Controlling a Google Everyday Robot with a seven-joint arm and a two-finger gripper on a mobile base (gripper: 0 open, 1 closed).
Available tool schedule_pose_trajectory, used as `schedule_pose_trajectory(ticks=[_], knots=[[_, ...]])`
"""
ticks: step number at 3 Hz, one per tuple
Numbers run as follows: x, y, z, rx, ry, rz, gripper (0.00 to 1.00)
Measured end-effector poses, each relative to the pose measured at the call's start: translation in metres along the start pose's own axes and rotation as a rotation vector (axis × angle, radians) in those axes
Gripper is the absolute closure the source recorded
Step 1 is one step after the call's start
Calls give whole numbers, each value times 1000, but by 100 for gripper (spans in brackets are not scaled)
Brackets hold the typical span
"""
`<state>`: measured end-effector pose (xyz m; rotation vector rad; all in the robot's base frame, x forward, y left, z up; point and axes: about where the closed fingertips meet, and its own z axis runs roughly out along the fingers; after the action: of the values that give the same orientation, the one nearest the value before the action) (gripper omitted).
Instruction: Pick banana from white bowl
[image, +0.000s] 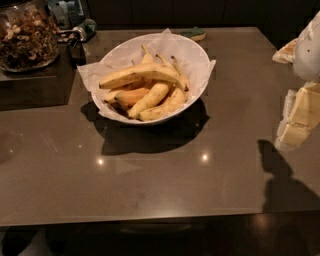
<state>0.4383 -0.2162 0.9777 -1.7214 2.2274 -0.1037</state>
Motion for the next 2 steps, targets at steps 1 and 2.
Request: schedule_pose_trajectory(ticks=[1,2], knots=[[0,0,0,0,0,0,0],[-15,-6,0,-5,-45,-24,0]])
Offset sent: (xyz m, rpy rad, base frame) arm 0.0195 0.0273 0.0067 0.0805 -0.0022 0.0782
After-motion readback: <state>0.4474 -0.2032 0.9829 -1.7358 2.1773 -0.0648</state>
